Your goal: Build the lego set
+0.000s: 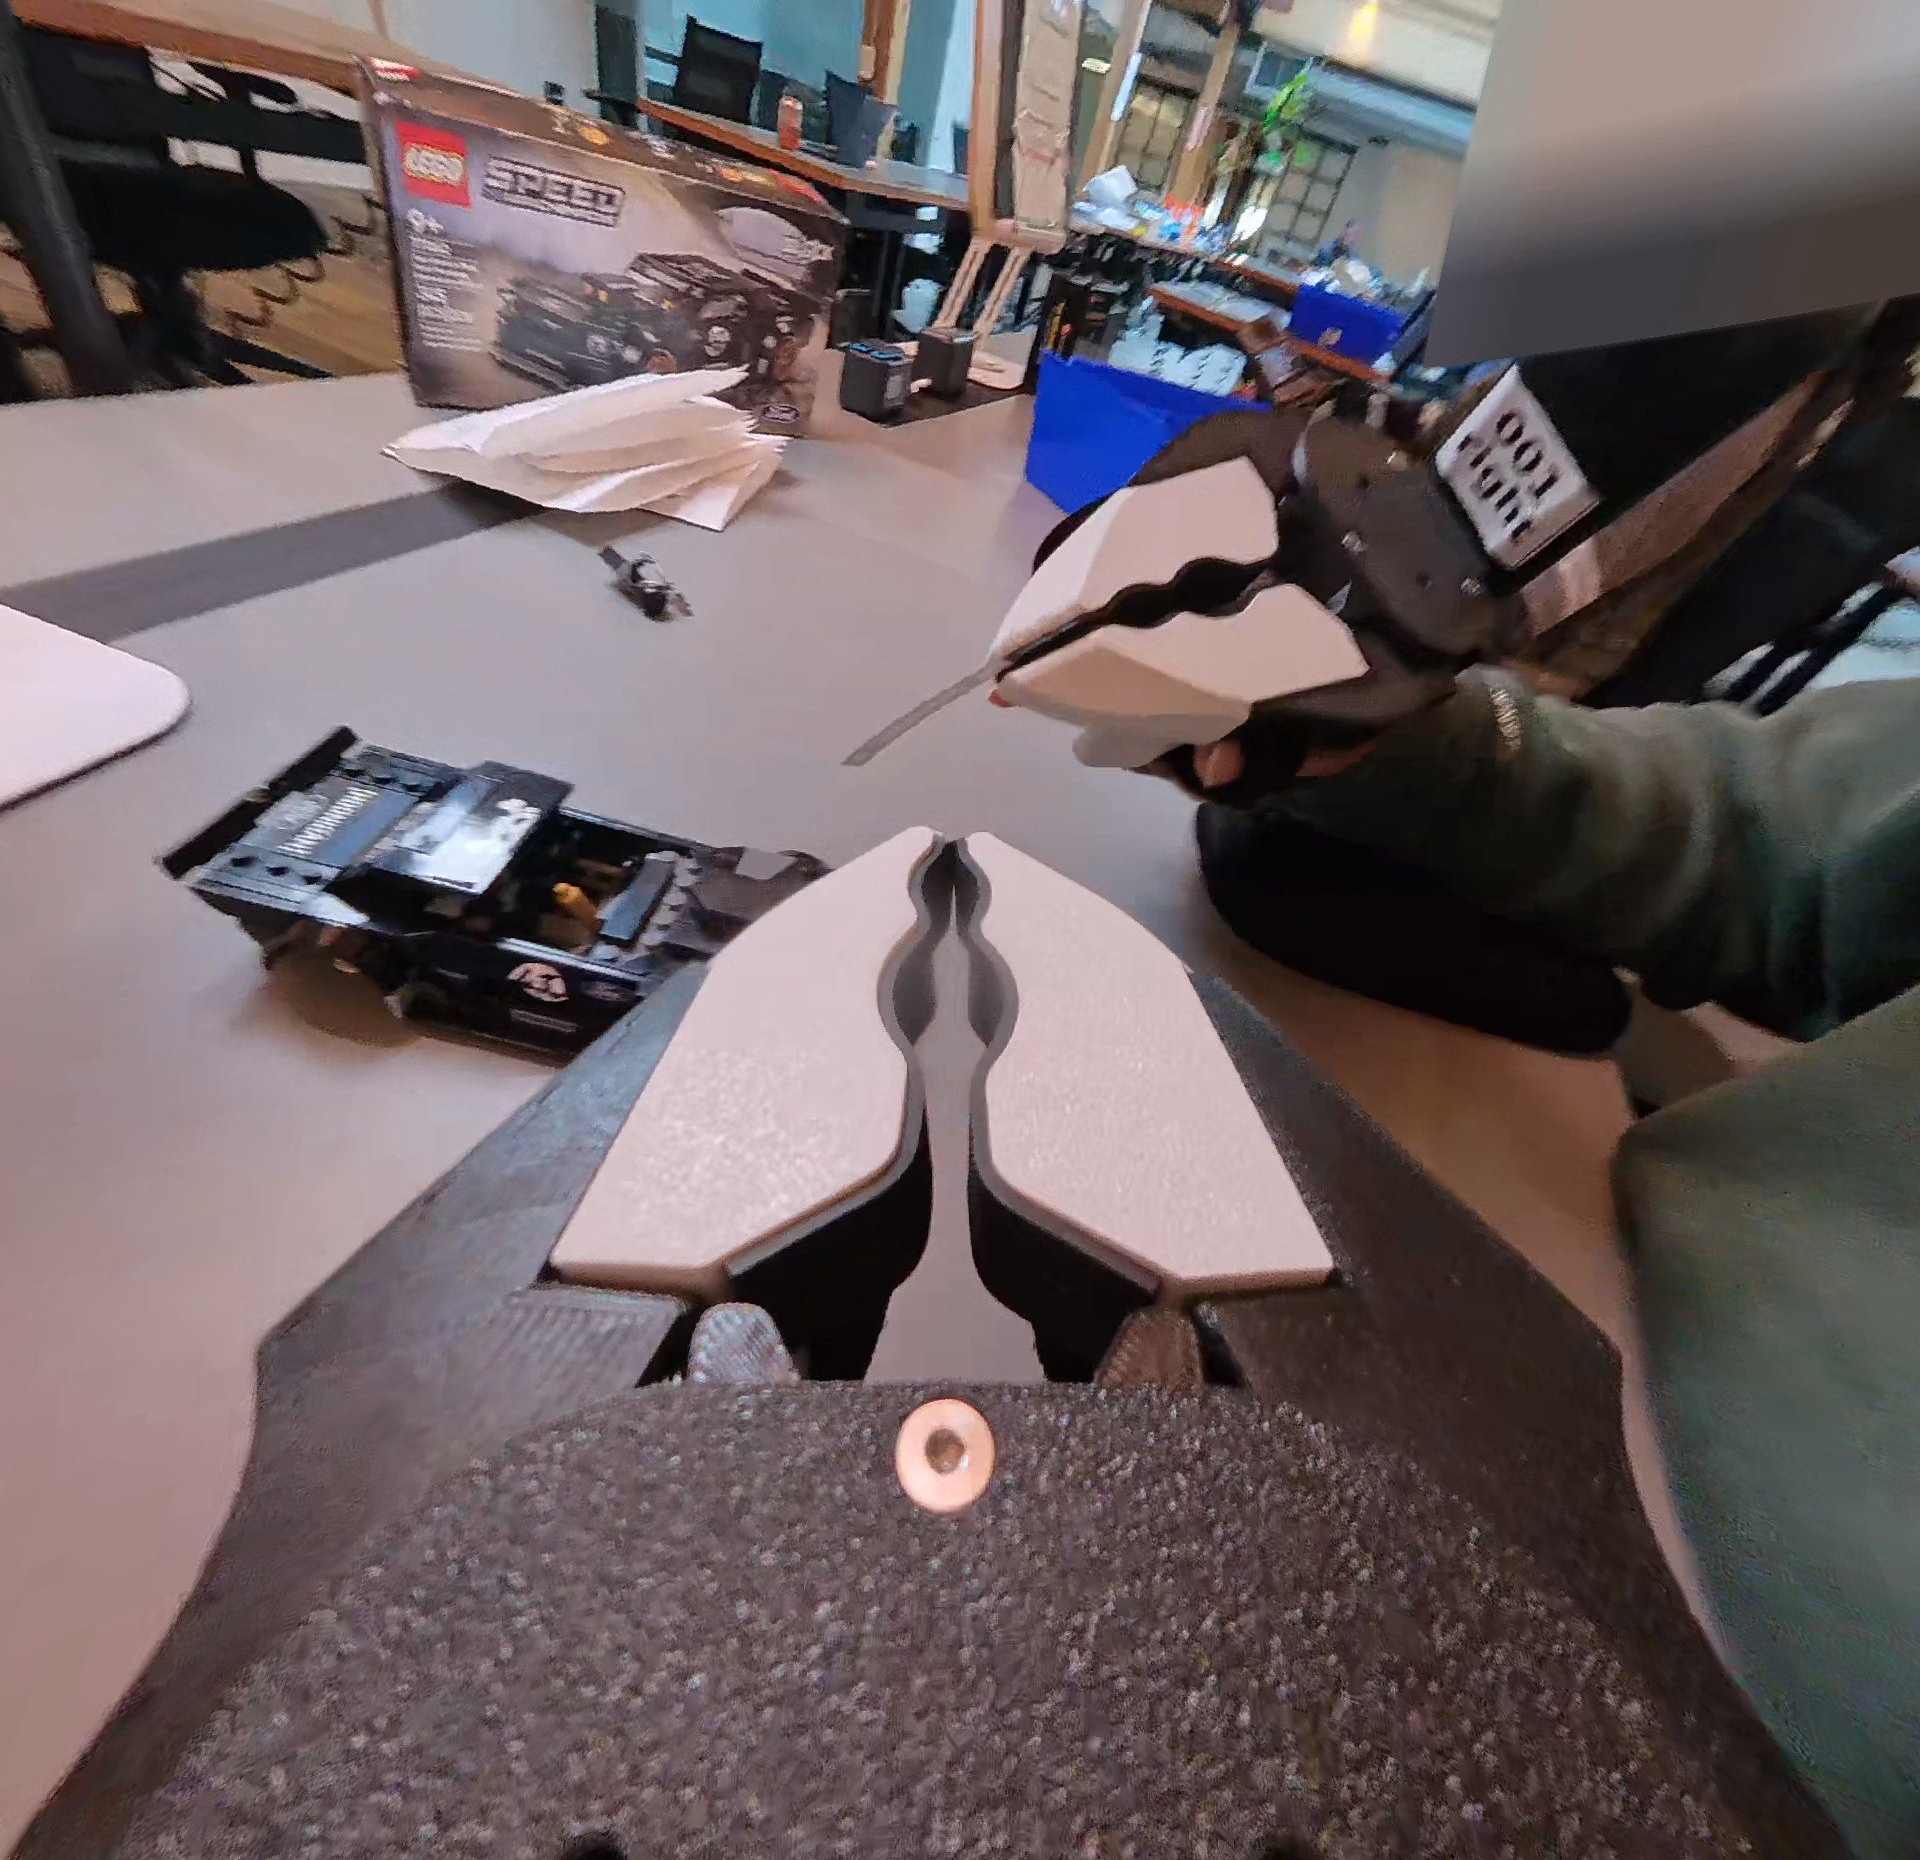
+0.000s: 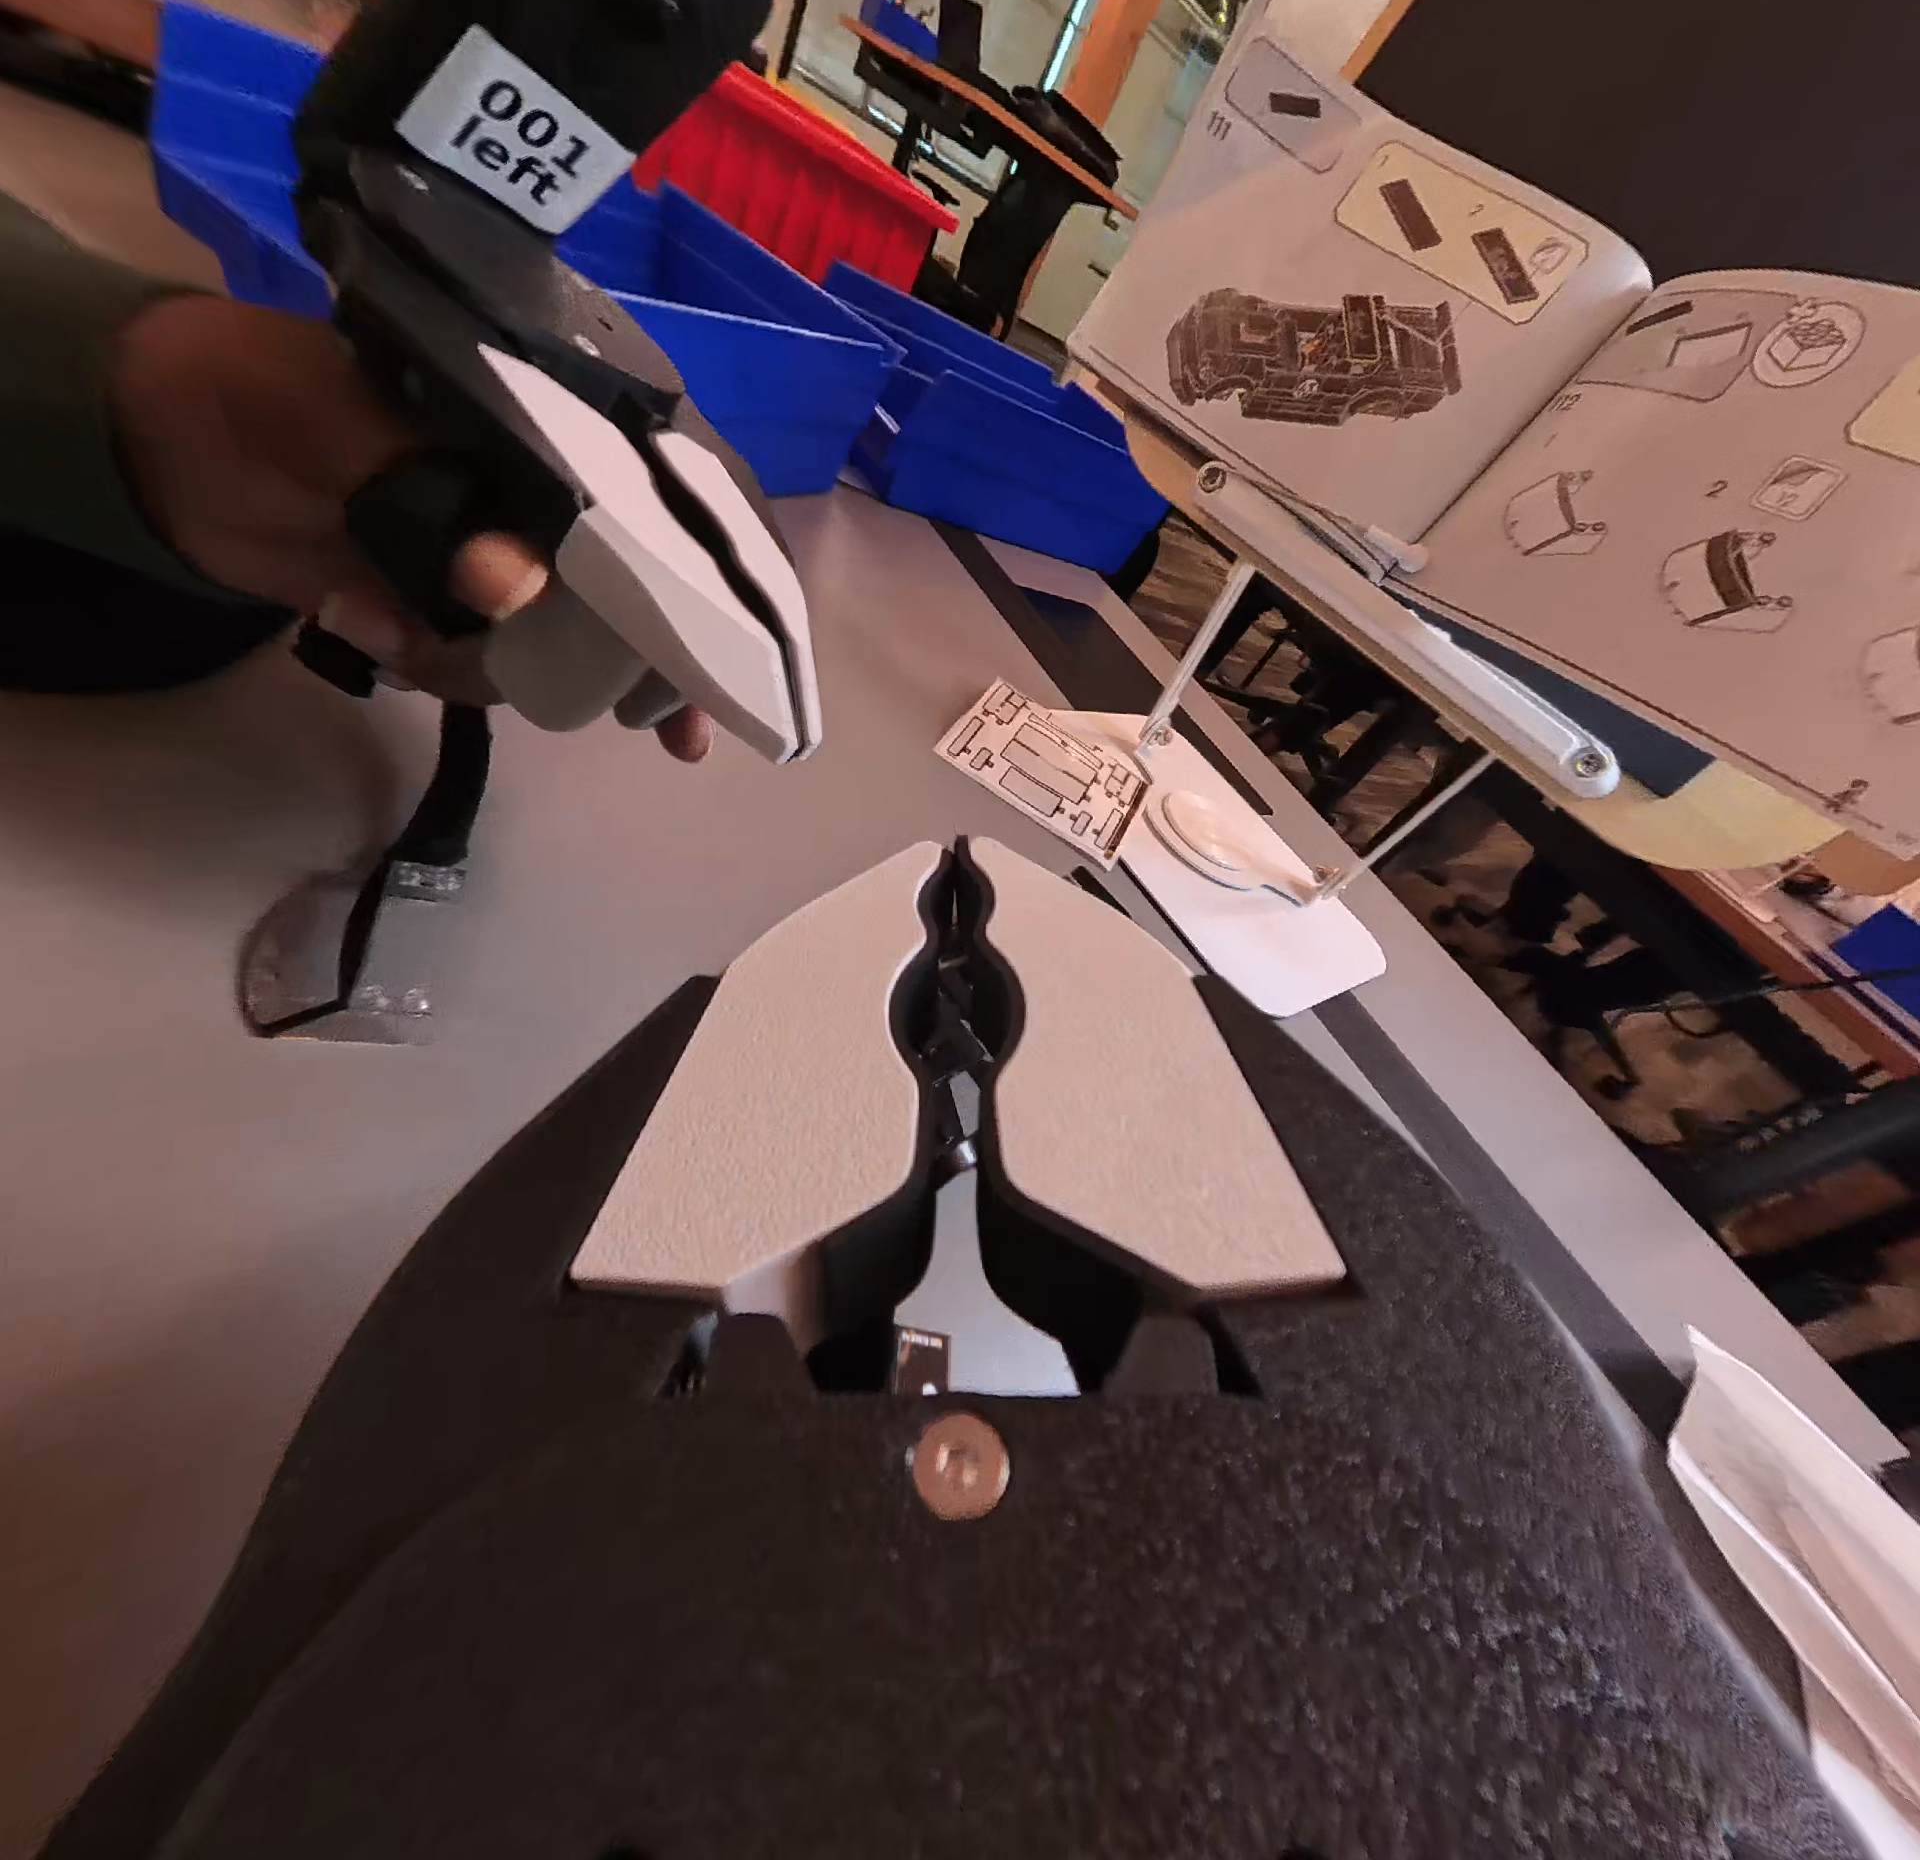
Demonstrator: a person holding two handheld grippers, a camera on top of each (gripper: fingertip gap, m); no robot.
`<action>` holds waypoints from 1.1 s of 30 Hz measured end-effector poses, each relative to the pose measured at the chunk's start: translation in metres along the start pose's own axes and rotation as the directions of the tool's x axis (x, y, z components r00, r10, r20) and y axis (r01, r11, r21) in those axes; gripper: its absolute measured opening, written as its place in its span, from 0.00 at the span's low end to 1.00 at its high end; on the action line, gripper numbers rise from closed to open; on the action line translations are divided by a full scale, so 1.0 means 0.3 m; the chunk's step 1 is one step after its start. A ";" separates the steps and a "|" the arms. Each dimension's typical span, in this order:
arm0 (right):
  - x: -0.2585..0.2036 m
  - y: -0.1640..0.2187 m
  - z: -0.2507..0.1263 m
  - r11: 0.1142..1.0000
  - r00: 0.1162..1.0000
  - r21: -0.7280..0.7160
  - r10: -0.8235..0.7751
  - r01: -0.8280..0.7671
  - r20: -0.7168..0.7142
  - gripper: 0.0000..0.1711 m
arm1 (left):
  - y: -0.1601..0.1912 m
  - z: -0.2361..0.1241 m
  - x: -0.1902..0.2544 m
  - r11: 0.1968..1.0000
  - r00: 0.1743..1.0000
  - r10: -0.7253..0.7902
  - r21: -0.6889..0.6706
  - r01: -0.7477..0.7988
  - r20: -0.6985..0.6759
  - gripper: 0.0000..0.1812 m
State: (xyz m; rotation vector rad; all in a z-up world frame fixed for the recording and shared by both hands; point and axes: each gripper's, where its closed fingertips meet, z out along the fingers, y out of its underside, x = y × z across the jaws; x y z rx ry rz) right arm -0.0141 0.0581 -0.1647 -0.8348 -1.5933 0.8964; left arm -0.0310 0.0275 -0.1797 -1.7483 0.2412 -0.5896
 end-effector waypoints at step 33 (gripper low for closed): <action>-0.112 -0.029 0.026 0.761 0.749 -0.057 -0.647 0.647 -0.144 0.00 | -0.016 0.020 0.061 0.848 0.813 -0.507 0.004 0.530 -0.285 0.07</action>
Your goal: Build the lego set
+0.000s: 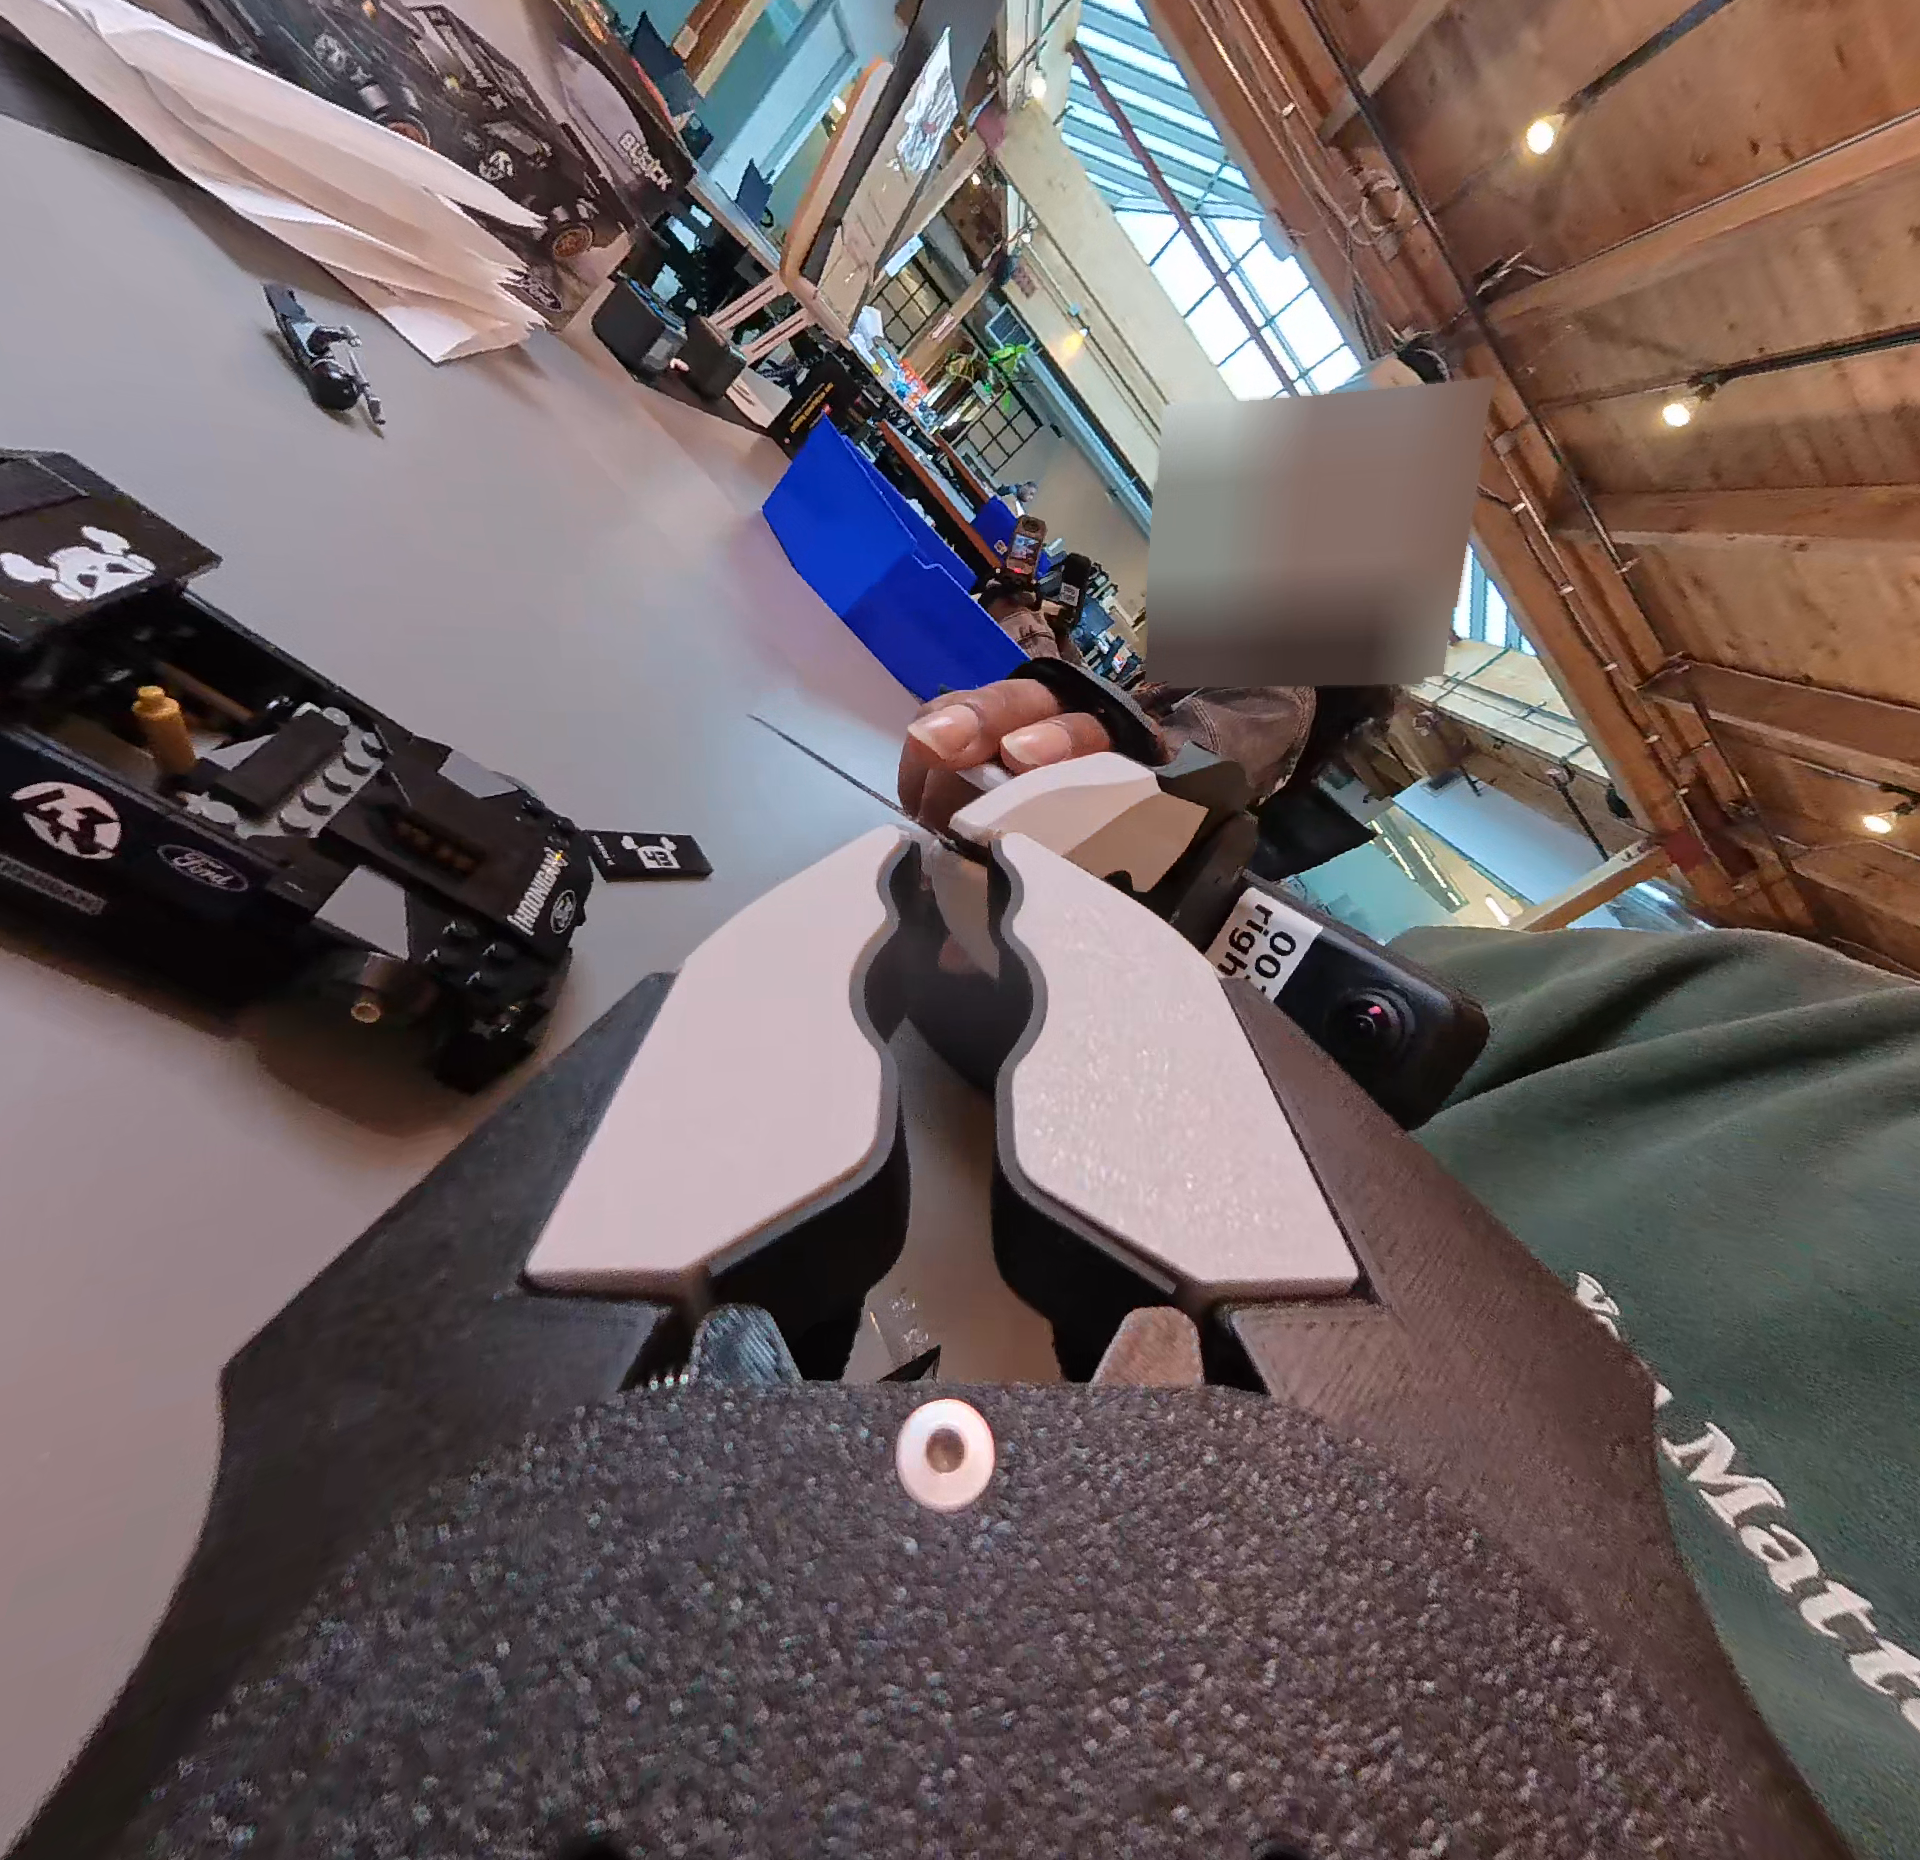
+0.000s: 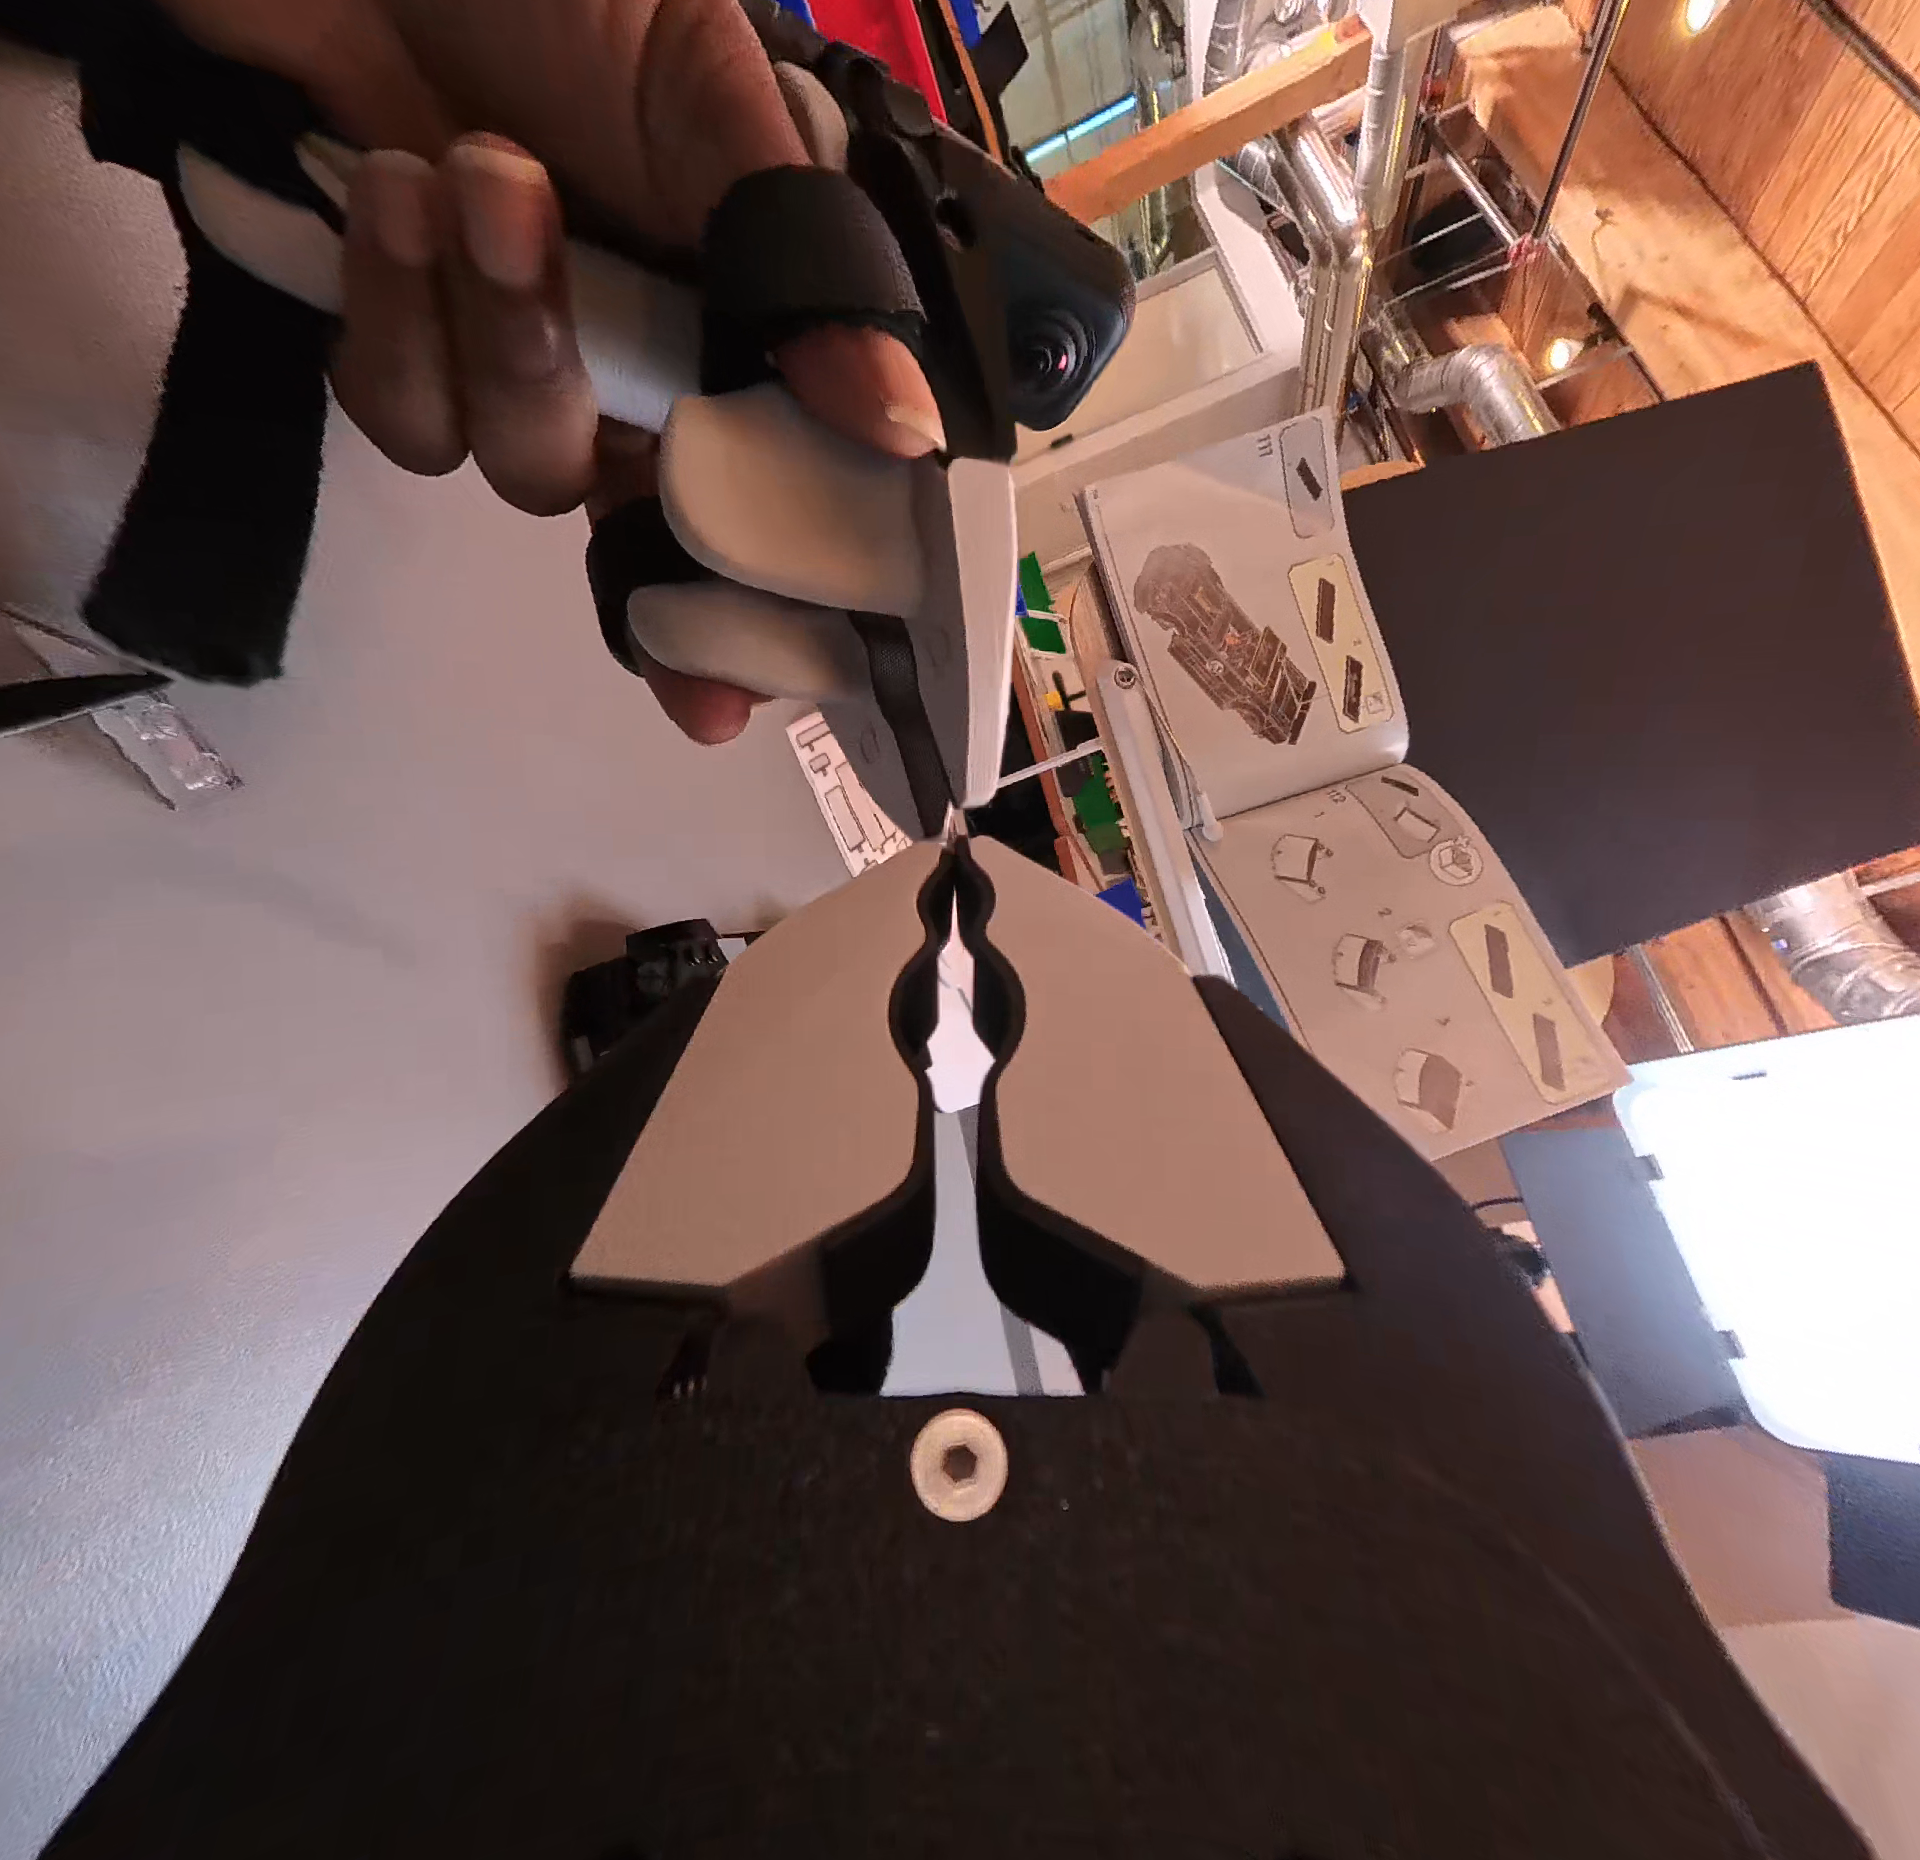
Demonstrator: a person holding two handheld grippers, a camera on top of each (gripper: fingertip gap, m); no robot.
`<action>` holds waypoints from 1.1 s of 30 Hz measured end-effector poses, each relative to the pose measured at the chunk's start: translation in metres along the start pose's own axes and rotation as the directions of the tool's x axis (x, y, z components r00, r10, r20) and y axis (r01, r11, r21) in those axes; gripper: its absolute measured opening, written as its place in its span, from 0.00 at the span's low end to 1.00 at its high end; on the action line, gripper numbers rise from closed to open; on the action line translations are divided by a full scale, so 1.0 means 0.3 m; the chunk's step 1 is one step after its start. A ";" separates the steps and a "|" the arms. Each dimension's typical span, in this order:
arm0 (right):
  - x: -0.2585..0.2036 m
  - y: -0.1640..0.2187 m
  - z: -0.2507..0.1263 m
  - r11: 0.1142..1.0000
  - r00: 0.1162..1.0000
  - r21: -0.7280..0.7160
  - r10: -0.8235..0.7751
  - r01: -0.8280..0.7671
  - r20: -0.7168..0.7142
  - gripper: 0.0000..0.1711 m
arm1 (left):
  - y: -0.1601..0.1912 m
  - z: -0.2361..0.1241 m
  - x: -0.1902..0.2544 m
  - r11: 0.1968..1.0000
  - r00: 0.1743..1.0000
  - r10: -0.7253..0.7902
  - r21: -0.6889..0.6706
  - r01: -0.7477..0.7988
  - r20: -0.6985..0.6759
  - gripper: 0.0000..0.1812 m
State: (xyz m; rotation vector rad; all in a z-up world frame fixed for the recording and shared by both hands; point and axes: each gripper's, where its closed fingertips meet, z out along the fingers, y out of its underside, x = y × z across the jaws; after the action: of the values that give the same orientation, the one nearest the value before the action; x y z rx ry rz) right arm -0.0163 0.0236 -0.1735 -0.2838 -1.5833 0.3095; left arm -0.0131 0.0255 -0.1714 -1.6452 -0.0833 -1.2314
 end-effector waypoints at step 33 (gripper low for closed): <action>-0.066 -0.107 -0.030 0.991 0.994 0.127 -0.056 0.044 0.094 0.00 | 0.032 -0.060 -0.041 0.986 0.999 -0.037 -0.164 0.037 0.005 0.08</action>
State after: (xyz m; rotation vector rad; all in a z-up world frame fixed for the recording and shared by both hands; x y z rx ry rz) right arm -0.0063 -0.0132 -0.1800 -0.1334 -1.6563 0.3868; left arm -0.0255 0.0136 -0.1880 -1.7935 -0.0139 -1.2939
